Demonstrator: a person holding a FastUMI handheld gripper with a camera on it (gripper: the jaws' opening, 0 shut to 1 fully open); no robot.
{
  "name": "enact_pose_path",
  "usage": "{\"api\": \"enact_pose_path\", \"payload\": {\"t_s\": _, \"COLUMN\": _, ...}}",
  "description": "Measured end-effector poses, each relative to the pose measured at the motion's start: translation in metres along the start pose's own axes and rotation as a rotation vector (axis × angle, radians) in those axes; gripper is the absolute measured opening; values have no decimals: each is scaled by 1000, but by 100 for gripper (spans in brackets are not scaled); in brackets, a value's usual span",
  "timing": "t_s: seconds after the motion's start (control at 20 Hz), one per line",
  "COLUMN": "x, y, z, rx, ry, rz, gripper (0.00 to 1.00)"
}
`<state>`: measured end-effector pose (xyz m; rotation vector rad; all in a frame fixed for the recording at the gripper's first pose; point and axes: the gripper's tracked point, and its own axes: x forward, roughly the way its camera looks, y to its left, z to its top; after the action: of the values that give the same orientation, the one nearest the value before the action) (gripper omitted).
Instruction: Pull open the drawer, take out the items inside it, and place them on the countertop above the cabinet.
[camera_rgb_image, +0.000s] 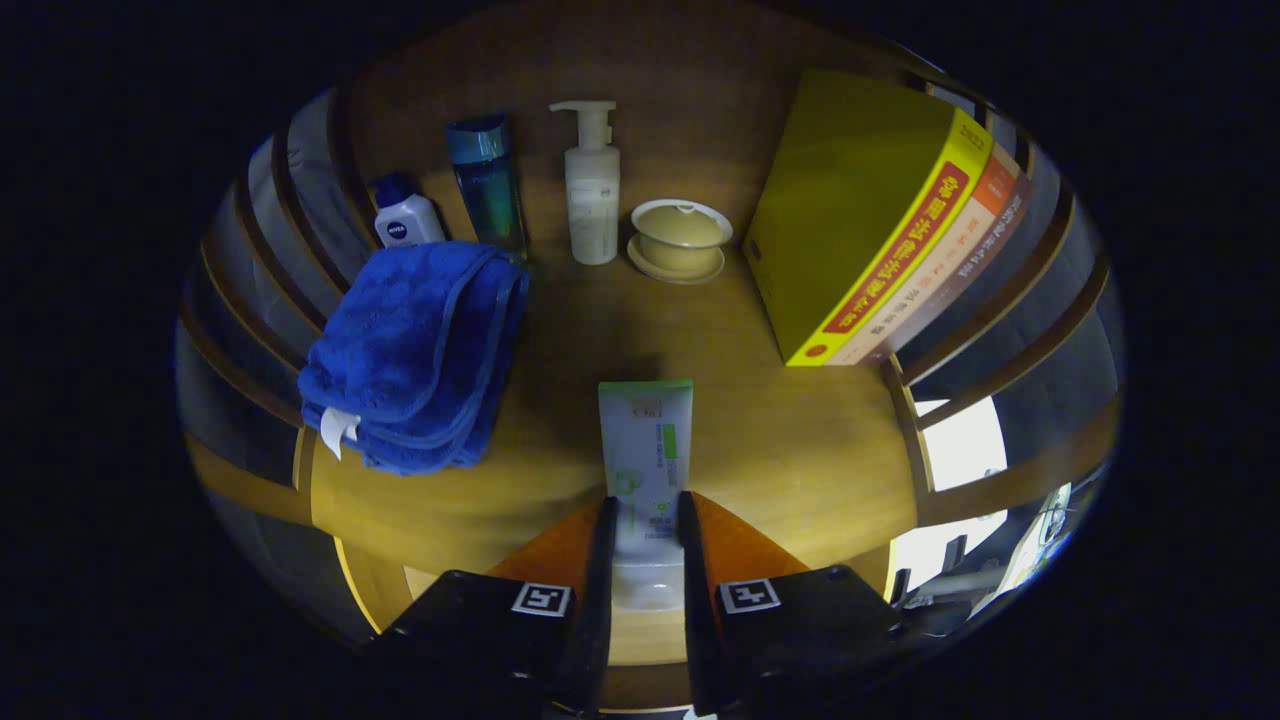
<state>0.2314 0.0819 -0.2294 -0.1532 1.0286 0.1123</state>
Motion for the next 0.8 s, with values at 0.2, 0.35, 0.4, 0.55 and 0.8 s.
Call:
{"api": "enact_pose_path", "payload": {"t_s": 0.2, "x": 16, "y": 1, "z": 0, "rx": 15, "ry": 3, "rz": -3, "gripper": 40}}
{"api": "enact_pose_path", "payload": {"t_s": 0.35, "x": 20, "y": -2, "z": 2, "rx": 20, "ry": -7, "rz": -8, "gripper": 42}}
{"api": "enact_pose_path", "payload": {"t_s": 0.4, "x": 21, "y": -3, "z": 3, "rx": 20, "ry": -9, "rz": -7, "gripper": 43}}
{"api": "enact_pose_path", "payload": {"t_s": 0.55, "x": 16, "y": -8, "z": 7, "rx": 20, "ry": -32, "rz": -25, "gripper": 48}}
{"api": "enact_pose_path", "payload": {"t_s": 0.8, "x": -4, "y": -4, "z": 14, "rx": 45, "ry": -92, "rz": -3, "gripper": 56}}
